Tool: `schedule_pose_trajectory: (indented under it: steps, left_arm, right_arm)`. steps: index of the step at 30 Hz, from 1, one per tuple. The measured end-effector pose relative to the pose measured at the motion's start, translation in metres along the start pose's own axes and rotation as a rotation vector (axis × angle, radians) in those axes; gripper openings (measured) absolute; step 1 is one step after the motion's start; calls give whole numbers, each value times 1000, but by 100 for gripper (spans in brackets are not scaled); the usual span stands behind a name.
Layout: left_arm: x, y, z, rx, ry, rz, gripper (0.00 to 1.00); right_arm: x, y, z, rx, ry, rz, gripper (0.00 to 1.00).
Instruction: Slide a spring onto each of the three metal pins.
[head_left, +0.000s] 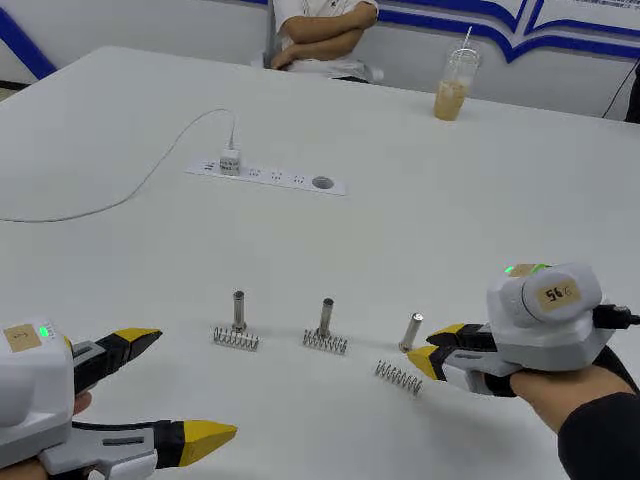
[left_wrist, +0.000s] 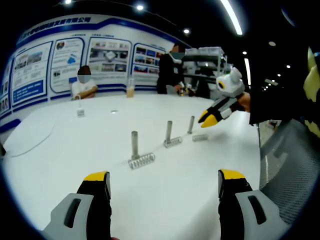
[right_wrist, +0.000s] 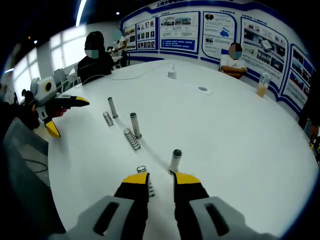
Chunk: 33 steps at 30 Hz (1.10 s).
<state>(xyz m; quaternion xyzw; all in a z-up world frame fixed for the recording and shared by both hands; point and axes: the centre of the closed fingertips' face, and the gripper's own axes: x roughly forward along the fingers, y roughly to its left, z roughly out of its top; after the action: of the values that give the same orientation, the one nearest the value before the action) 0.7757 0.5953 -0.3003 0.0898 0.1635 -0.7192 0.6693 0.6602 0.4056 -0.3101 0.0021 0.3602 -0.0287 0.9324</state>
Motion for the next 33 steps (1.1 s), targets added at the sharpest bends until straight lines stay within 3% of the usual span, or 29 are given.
schedule_pose_trajectory:
  steps: [19,33]
  left_arm:
    - [1,0,-3,-5,3,-1,90]
    - [1,0,-4,-7,7,2,90]
  right_arm:
    - [11,16,1,-73,46,72,19]
    - [23,26,-3,-162,114,128,18]
